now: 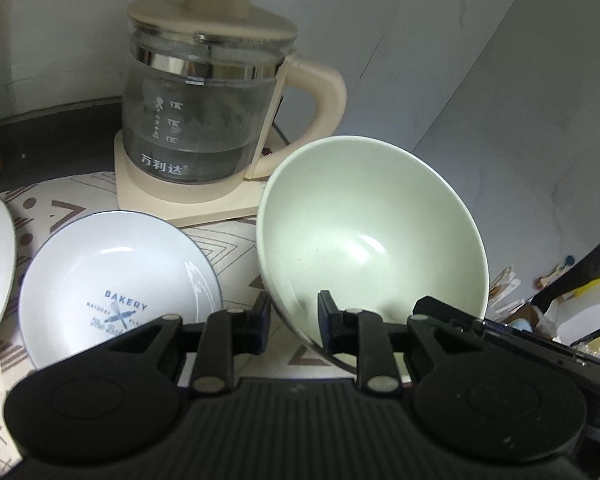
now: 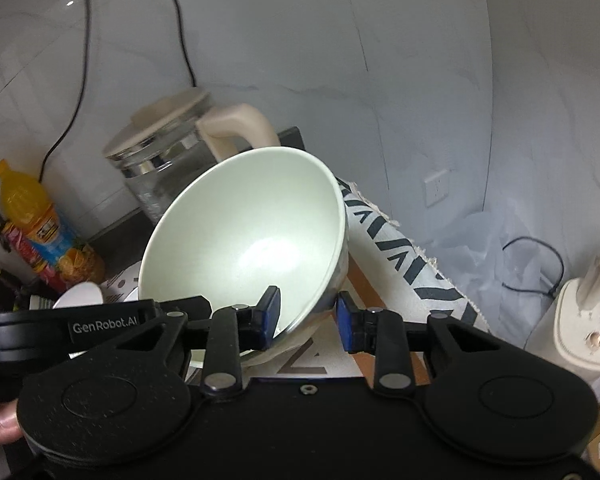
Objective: Organize plates and bowls
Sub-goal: 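Carry the small bowl with both tools and lower it onto the bowl stack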
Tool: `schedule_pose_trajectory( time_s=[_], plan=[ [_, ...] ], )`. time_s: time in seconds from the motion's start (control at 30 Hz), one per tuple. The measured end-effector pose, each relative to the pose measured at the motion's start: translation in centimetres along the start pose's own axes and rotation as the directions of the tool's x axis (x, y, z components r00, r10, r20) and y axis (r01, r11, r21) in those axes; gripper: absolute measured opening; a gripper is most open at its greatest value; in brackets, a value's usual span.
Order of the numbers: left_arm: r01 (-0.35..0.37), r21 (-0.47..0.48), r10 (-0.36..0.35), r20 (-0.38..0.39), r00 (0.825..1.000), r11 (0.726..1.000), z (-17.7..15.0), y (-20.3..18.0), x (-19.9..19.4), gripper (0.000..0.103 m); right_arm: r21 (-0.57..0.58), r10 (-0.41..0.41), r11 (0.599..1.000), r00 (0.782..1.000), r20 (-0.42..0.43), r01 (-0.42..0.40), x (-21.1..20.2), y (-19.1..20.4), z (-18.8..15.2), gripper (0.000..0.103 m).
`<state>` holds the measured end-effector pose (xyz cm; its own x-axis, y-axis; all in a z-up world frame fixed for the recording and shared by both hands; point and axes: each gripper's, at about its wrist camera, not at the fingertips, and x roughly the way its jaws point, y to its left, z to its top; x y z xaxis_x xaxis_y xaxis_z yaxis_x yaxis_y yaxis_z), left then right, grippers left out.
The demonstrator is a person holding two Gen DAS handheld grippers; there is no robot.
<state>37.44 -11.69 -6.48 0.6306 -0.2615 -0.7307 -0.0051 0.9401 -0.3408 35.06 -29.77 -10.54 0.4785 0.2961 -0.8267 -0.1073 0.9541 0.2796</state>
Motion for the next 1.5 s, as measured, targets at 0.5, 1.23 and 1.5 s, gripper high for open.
schedule_pose_trajectory(
  time_s=[0.5, 1.23, 1.5],
  plan=[
    [-0.054, -0.095, 0.062, 0.079, 0.995, 0.994, -5.0, -0.7, -6.7, 0.018, -0.052, 0.056, 0.997, 0.998, 0.021, -0.055, -5.5, 1.9, -3.4, 0.03],
    [-0.151, -0.248, 0.185, 0.123, 0.975, 0.957, -11.4, 2.0, -13.0, 0.015, -0.132, 0.147, 0.98, 0.989, 0.0, -0.146, -8.5, 5.6, -8.2, 0.03],
    [-0.202, -0.278, 0.24, 0.108, 0.965, 0.939, -12.5, 3.6, -14.0, 0.015, -0.149, 0.19, 0.97, 0.981, -0.042, -0.194, -7.8, 6.8, -9.3, 0.03]
  ],
)
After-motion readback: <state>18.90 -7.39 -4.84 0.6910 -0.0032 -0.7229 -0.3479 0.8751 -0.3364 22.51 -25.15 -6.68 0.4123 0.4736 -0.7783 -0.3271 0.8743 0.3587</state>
